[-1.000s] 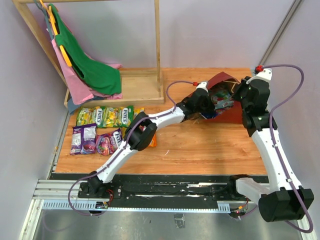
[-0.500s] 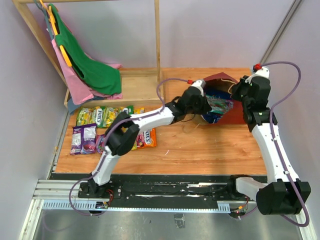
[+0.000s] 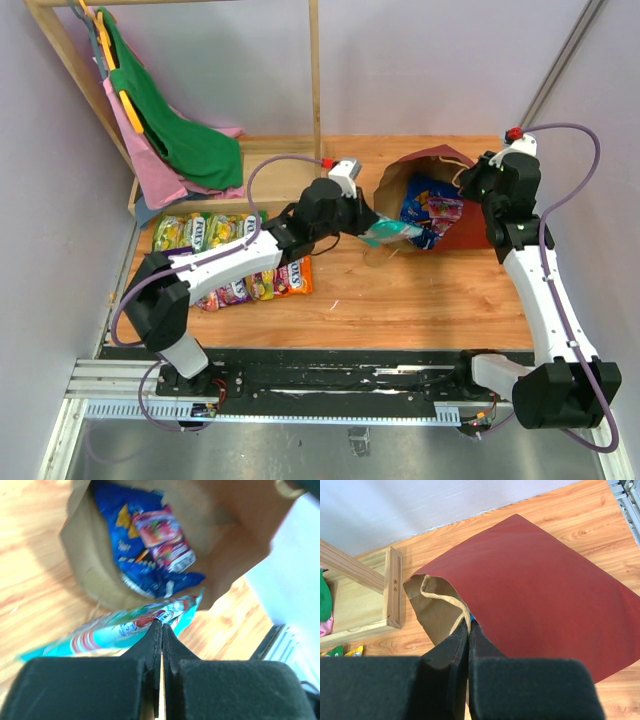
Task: Take the snacks out of the paper bag
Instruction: Take out the snack from the paper bag, then place the snack at the center of the board, then adjust the paper bag at the center of the board.
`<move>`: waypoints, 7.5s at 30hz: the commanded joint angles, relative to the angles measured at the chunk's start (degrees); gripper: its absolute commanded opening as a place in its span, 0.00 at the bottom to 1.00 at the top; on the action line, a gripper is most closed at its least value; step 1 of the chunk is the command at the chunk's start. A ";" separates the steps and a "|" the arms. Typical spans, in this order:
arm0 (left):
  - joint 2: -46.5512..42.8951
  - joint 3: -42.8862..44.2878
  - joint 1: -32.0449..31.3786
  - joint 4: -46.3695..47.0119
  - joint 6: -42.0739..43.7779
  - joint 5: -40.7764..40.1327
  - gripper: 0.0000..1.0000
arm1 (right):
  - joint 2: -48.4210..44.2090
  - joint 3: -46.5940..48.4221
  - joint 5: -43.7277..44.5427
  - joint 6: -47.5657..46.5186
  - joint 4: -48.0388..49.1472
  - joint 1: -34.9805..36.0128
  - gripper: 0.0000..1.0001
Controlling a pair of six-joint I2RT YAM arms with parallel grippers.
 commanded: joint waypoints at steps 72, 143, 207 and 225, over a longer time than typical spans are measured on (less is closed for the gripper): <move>-10.00 -10.54 8.63 -0.46 8.55 2.40 1.00 | 4.26 2.83 -15.39 -2.40 3.75 5.89 0.01; 1.14 -4.61 15.02 7.53 39.43 9.61 1.00 | -6.26 -31.52 3.03 34.30 7.94 -7.42 0.19; 33.20 38.47 17.57 -13.31 9.92 -1.62 1.00 | 64.94 55.50 -44.60 -9.47 -23.63 -19.64 0.01; 35.98 38.84 17.75 -10.33 8.82 -1.30 0.20 | 61.99 52.36 -45.98 -7.93 -20.54 -19.26 0.01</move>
